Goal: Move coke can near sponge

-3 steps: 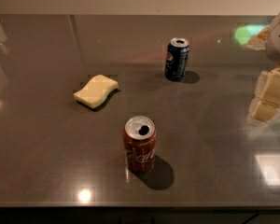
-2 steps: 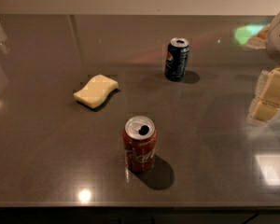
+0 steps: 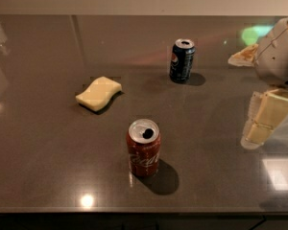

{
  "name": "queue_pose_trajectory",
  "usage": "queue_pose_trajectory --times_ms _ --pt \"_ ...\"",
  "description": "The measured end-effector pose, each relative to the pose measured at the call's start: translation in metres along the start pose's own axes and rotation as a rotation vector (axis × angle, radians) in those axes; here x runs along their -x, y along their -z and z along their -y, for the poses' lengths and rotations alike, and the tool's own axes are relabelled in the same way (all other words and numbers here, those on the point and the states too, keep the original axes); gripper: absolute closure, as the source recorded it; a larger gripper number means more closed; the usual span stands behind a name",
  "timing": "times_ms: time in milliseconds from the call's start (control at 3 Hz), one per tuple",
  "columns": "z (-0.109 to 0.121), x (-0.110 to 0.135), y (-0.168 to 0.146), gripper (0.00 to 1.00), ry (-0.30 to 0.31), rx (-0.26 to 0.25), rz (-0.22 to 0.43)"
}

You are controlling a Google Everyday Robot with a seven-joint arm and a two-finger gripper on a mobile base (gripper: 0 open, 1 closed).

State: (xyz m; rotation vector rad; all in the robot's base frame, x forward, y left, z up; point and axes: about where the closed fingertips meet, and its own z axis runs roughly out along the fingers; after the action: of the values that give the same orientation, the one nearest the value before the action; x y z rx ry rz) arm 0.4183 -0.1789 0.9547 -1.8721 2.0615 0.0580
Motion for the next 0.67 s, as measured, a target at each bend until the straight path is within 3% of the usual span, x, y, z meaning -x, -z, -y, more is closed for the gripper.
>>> queue_pose_trajectory --times_ms 667 --pt "-0.037 0.046 -0.04 0.0 0.082 0.12 0.129"
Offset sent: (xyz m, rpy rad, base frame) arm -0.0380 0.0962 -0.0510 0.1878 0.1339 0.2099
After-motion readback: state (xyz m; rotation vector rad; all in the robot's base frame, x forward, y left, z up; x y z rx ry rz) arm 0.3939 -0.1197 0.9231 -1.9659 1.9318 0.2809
